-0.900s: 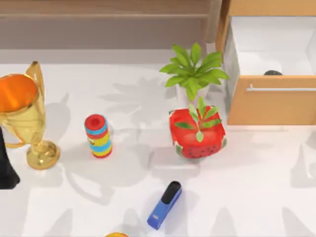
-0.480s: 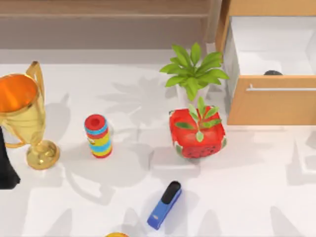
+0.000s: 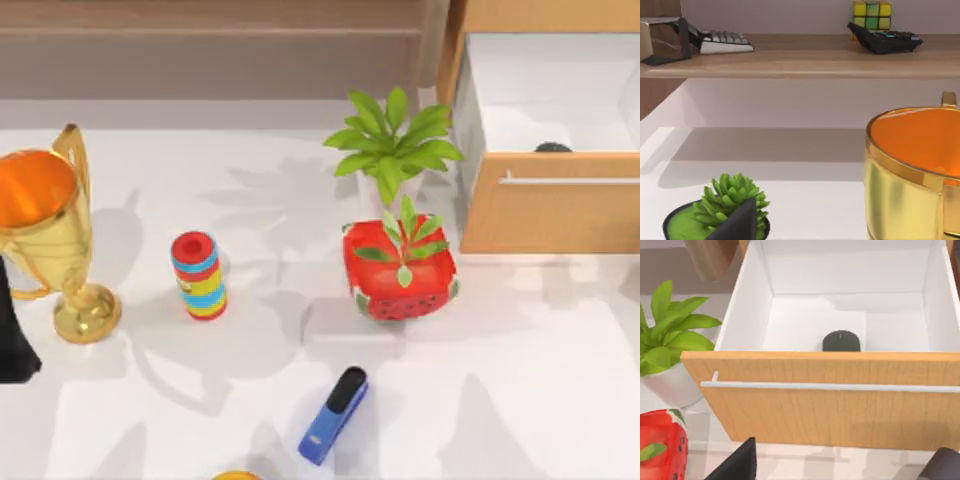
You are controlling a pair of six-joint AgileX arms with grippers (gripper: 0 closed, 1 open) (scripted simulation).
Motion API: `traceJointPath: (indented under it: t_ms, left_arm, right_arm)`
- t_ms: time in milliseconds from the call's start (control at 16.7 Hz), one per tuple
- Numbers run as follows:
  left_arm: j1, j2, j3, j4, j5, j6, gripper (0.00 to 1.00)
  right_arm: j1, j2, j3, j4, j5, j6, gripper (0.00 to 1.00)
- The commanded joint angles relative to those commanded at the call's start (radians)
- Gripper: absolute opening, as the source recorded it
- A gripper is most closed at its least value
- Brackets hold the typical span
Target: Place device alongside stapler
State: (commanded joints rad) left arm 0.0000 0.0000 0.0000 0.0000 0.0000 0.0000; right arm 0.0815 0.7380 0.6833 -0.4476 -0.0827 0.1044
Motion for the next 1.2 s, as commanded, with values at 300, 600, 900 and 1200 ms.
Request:
traceJointPath:
  t_ms: [300, 600, 900, 1200]
  left_arm:
    - [0.0, 0.0, 0.0, 0.0, 0.0, 0.0, 1.0]
    - [0.0, 0.0, 0.0, 0.0, 0.0, 0.0, 1.0]
    - [0.0, 0.0, 0.0, 0.0, 0.0, 0.0, 1.0]
    - [0.0, 0.0, 0.0, 0.0, 0.0, 0.0, 1.0]
  right_arm:
    - [0.027, 0.496, 0.454, -0.257, 0.029, 0.048, 1.0]
    - [0.05, 1.0, 0.898, -0.485, 0.059, 0.064, 1.0]
    - [0.055, 1.422, 1.244, -0.655, 0.08, 0.026, 1.0]
    - [0.05, 1.66, 1.436, -0.734, 0.09, -0.029, 1.0]
